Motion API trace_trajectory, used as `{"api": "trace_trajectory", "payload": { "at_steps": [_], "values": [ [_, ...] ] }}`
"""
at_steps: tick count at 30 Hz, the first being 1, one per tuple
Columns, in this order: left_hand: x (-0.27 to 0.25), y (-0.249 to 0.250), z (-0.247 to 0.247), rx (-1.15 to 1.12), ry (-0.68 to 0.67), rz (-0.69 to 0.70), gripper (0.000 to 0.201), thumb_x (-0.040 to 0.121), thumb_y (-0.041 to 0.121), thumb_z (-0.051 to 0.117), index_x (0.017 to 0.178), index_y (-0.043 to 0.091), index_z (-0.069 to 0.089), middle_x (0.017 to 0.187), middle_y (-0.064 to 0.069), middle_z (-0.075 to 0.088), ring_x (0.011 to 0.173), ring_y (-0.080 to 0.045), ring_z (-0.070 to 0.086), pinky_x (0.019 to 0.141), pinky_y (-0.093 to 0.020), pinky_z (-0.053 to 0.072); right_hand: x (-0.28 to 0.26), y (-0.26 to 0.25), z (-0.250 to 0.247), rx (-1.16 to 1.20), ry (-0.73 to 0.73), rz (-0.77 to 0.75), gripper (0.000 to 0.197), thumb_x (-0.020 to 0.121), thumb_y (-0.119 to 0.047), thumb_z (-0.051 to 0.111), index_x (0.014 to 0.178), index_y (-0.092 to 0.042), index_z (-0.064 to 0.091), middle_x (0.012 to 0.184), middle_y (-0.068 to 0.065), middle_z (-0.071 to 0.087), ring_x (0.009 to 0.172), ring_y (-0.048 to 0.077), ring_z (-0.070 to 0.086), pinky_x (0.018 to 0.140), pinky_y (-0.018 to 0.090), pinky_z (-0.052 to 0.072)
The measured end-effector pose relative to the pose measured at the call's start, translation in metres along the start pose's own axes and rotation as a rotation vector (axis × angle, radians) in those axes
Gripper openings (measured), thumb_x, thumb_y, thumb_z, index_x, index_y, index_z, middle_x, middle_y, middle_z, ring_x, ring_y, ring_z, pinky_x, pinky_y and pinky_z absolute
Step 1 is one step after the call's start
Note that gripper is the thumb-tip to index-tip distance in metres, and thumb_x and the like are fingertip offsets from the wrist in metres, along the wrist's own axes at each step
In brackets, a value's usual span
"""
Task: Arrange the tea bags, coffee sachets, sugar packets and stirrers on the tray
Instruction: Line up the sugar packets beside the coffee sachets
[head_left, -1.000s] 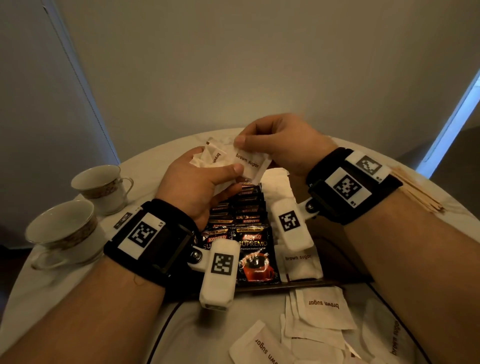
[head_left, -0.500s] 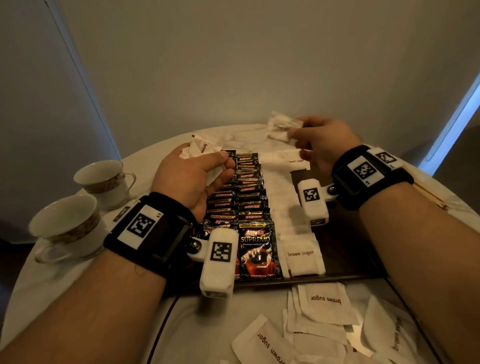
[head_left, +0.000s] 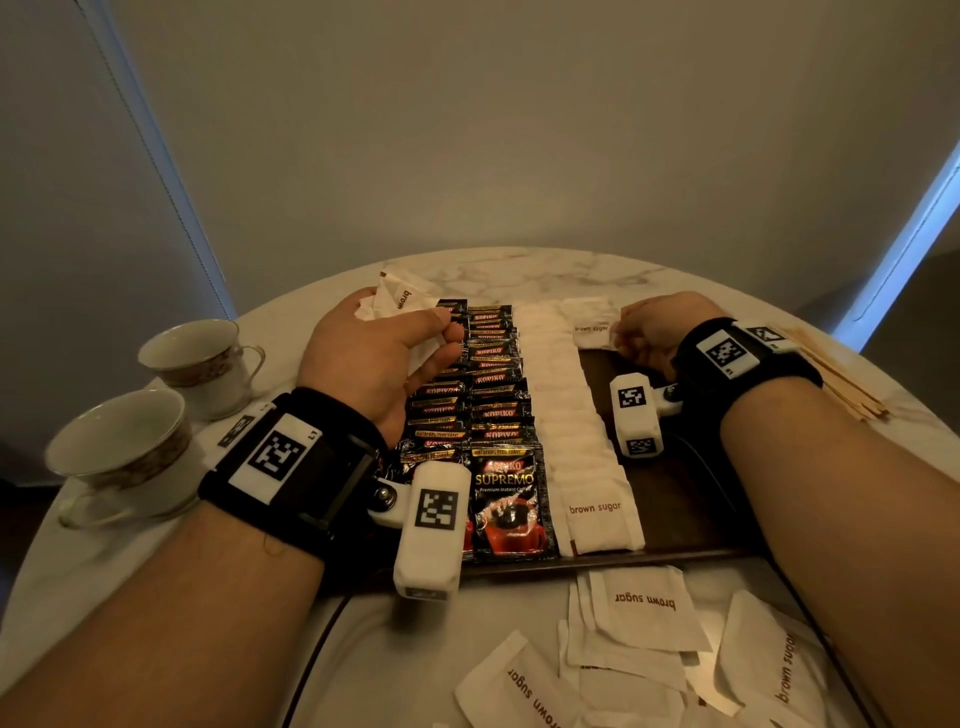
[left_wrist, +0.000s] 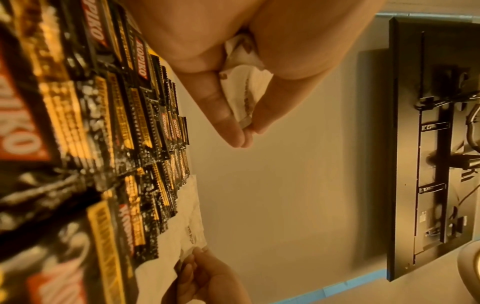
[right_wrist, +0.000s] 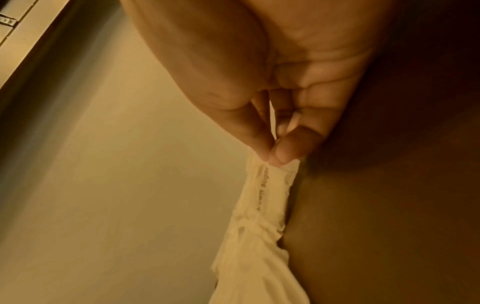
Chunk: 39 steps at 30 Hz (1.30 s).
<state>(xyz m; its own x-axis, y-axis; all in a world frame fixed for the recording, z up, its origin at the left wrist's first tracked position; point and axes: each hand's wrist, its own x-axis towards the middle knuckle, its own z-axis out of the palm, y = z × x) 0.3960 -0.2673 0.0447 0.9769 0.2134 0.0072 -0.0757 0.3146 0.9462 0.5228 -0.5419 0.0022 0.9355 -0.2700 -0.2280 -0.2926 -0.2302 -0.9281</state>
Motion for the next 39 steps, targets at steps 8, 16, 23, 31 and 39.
{"api": "trace_trajectory", "payload": {
  "at_steps": [8, 16, 23, 31, 39],
  "values": [
    [-0.001, -0.001, 0.001, -0.012, 0.007, -0.008, 0.017, 0.089, -0.006, 0.071, 0.097, 0.006, 0.065, 0.089, -0.014, 0.073, 0.074, -0.019, 0.075, 0.065, -0.026, 0.061, -0.006, 0.0, -0.002, 0.109, 0.03, 0.016, 0.039, 0.09, -0.001, 0.067, 0.128, 0.004, 0.062, 0.095, 0.012, 0.069, 0.083, 0.023, 0.073, 0.08, 0.037, 0.064],
    [-0.001, 0.002, 0.002, -0.054, 0.013, -0.06, 0.012, 0.091, -0.006, 0.065, 0.1, 0.003, 0.064, 0.09, -0.016, 0.073, 0.075, -0.022, 0.077, 0.064, -0.028, 0.063, -0.036, -0.016, 0.014, 0.169, -0.076, 0.105, 0.011, 0.099, -0.009, 0.061, 0.101, 0.001, 0.065, 0.095, 0.016, 0.07, 0.087, 0.028, 0.072, 0.074, 0.034, 0.061],
    [-0.004, 0.004, 0.005, -0.158, -0.044, -0.143, 0.039, 0.088, -0.017, 0.043, 0.124, -0.007, 0.056, 0.098, -0.02, 0.071, 0.08, -0.03, 0.078, 0.066, -0.032, 0.064, -0.038, -0.016, 0.017, 0.236, -0.072, 0.094, 0.01, 0.099, -0.01, 0.06, 0.097, -0.001, 0.064, 0.096, 0.016, 0.07, 0.087, 0.027, 0.073, 0.072, 0.034, 0.061],
    [-0.009, 0.005, 0.006, -0.106, -0.117, -0.158, 0.04, 0.088, -0.02, 0.037, 0.117, -0.002, 0.057, 0.1, -0.02, 0.074, 0.086, -0.033, 0.078, 0.066, -0.032, 0.065, -0.044, -0.022, 0.019, 0.213, -0.078, 0.024, 0.01, 0.099, -0.015, 0.062, 0.098, -0.005, 0.067, 0.099, 0.011, 0.07, 0.088, 0.024, 0.073, 0.078, 0.035, 0.061],
    [-0.015, 0.007, 0.006, 0.093, -0.287, -0.139, 0.055, 0.08, -0.02, 0.035, 0.124, 0.001, 0.06, 0.09, -0.016, 0.073, 0.067, -0.023, 0.071, 0.048, -0.027, 0.052, -0.114, -0.063, 0.037, 0.071, -0.672, -0.33, 0.039, 0.075, -0.039, 0.079, 0.102, -0.012, 0.073, 0.097, 0.003, 0.074, 0.085, 0.016, 0.07, 0.075, 0.03, 0.055]
  ]
}}
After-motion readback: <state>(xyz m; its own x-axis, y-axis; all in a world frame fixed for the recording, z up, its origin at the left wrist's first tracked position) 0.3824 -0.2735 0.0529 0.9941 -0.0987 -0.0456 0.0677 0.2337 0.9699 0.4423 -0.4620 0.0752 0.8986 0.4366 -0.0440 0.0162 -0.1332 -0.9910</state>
